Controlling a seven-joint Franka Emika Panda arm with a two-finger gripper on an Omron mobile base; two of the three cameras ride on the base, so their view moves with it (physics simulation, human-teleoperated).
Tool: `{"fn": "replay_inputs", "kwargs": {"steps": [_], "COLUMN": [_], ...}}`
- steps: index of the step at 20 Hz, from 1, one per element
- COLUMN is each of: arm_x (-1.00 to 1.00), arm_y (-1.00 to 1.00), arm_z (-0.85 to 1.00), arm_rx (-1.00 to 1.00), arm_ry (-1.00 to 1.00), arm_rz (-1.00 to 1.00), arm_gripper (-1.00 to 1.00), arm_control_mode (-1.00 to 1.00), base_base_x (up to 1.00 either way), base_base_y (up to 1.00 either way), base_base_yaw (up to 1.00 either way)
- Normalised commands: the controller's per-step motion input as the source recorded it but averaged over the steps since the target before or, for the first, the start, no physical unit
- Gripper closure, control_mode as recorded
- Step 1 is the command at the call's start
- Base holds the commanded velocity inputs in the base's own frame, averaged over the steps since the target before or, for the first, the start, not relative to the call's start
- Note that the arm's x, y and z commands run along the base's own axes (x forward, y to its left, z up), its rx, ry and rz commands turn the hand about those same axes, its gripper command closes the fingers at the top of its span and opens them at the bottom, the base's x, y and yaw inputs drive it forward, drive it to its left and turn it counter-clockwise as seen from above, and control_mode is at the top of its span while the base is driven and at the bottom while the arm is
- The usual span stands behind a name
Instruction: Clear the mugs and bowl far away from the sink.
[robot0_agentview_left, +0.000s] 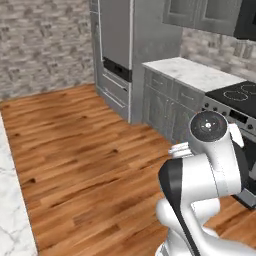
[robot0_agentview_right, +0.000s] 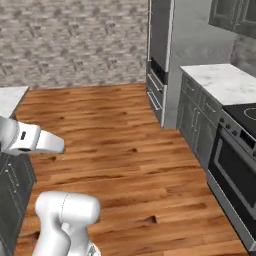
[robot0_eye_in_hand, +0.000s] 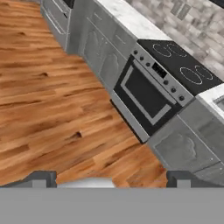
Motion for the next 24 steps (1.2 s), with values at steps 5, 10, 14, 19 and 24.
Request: {"fn": "replay_inputs", "kwargs": {"steps": [5, 10, 14, 19, 24], "arm_x": [0.00, 0.00, 0.00, 0.00, 0.00], "arm_y": [0.00, 0.00, 0.00, 0.00, 0.00], "arm_z": [0.00, 0.00, 0.00, 0.00, 0.00], "arm_rx": [0.00, 0.00, 0.00, 0.00, 0.00], "arm_ry": [0.00, 0.00, 0.00, 0.00, 0.00], "arm_rz": [0.00, 0.00, 0.00, 0.00, 0.00], "arm_gripper": [-1.00, -1.00, -1.00, -1.00, -1.00], "arm_control_mode": [1.00, 1.00, 1.00, 1.00, 1.00], "base_base_x": [0.00, 0.08, 0.24, 0.24, 0.53], "base_base_y": [0.00, 0.00, 0.00, -0.13, -0.40], "base_base_yaw": [-1.00, -1.00, -0.97, -0.94, -0.41]}}
